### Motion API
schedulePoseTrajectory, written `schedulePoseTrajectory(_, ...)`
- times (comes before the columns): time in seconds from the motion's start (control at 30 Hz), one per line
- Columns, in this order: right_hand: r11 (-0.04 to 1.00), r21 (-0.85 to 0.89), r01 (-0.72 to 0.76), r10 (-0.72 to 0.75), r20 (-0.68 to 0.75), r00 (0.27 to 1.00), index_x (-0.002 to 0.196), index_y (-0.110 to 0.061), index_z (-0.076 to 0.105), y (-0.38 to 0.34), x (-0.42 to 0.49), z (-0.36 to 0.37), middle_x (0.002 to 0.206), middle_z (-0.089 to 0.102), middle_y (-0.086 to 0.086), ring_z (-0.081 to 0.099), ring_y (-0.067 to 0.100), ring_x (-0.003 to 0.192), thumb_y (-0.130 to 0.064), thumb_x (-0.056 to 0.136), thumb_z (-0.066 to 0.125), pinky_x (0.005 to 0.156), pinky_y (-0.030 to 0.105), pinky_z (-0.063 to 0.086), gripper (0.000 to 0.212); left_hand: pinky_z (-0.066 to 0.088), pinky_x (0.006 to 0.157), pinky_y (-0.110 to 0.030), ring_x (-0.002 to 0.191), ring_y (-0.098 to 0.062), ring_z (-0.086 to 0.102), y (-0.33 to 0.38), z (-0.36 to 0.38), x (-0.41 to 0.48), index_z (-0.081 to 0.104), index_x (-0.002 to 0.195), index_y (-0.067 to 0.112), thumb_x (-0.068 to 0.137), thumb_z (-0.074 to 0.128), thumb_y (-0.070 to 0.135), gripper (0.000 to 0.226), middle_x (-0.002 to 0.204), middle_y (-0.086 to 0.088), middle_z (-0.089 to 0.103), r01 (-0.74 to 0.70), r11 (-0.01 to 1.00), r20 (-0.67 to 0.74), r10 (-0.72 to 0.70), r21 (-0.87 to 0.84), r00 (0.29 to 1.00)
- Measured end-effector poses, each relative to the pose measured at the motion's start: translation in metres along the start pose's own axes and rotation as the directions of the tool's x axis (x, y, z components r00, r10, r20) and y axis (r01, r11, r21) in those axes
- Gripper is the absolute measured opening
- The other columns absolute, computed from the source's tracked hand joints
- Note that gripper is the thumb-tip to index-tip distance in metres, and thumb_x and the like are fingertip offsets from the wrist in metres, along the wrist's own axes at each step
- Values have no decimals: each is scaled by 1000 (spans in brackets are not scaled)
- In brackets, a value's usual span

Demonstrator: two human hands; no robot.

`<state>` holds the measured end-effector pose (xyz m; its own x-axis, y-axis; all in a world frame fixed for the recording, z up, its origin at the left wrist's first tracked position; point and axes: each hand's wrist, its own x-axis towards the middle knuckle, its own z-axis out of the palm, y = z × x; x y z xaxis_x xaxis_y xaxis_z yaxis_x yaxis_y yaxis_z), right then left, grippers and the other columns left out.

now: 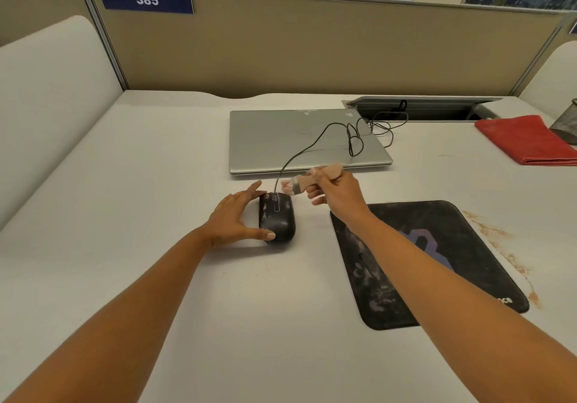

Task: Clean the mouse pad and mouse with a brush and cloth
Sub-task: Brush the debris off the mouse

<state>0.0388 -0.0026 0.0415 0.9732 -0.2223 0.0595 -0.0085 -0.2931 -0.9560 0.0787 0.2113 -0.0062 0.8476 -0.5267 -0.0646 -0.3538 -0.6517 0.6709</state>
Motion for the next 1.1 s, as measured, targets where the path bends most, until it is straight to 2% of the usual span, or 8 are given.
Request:
schedulePoseTrajectory(0.2, 999, 44, -26, 29, -64, 998, 107, -1, 60, 6, -6, -7, 87, 64, 16, 61, 13, 65, -24, 95, 47, 58, 17, 53, 30, 16, 115, -42, 137, -18, 26, 2, -1, -2, 9, 147, 30, 54, 67, 60, 114, 147, 11, 35, 21, 999, 2, -21, -25, 1000)
schedulePoseTrajectory(0.43, 999, -31, -13, 10, -85, 996, 103, 1, 61, 12, -26, -20, 72, 61, 5, 59, 9, 57, -20, 96, 44, 52, 9, 50, 28, 18, 115, -43, 136, -19, 27, 3, -2, -2, 10, 147, 29, 54, 69, 57, 113, 147, 8, 36, 31, 998, 0, -32, -48, 1000)
schedulePoseTrajectory(0.57, 998, -18, 55, -57, -190, 980, 102, -10, 60, 10, -38, -30, 82, 63, 6, 60, 6, 57, -21, 94, 47, 50, 7, 48, 19, 18, 114, -34, 138, -15, 26, 7, -6, -3, 13, 146, 31, 68, 79, 39, 103, 147, 9, 35, 69, 966, 48, -58, -250, 997)
schedulePoseTrajectory(0.7, 992, -54, 111, -120, -210, 970, 117, -12, 59, 11, -52, -43, 98, 62, 2, 60, 7, 73, -21, 93, 51, 54, 6, 50, 27, 25, 106, -27, 127, -5, 36, 25, -10, -5, 34, 142, 27, 78, 71, 26, 74, 136, 10, 46, 5, 920, -196, -88, -391, 977)
schedulePoseTrajectory(0.83, 961, -197, 197, -239, -224, 945, 124, -14, 57, 16, -65, -45, 104, 61, 0, 60, 12, 86, -20, 93, 51, 75, 19, 55, 33, 43, 91, -22, 99, -6, 60, 68, 3, -6, 63, 111, 21, 82, 68, 25, 30, 105, 6, 67, -135, 904, -388, -36, -405, 921)
schedulePoseTrajectory(0.9, 910, -310, 274, -340, -182, 923, 127, -15, 55, 17, -72, -45, 99, 62, 5, 59, 15, 83, -19, 94, 50, 76, 26, 55, 34, 51, 80, -21, 82, -6, 66, 92, 17, -6, 67, 97, 19, 83, 66, 28, 16, 92, -1, 72, -118, 873, -363, -72, -473, 929)
schedulePoseTrajectory(0.97, 830, -439, 345, -428, -104, 898, 130, -14, 52, 19, -78, -45, 101, 62, 10, 60, 17, 84, -18, 94, 49, 76, 27, 55, 36, 53, 69, -21, 76, -10, 68, 112, 32, -4, 68, 97, 12, 86, 60, 35, 26, 87, -5, 72, -17, 823, -250, -152, -567, 956)
schedulePoseTrajectory(1.1, 642, -660, 391, -453, 86, 887, 136, -11, 44, 28, -89, -47, 122, 58, 12, 56, 22, 107, -14, 91, 53, 86, 28, 51, 45, 55, 60, -20, 75, -16, 70, 136, 50, 2, 63, 98, 10, 92, 52, 35, 28, 84, -7, 70, 206, 572, 59, -264, -794, 963)
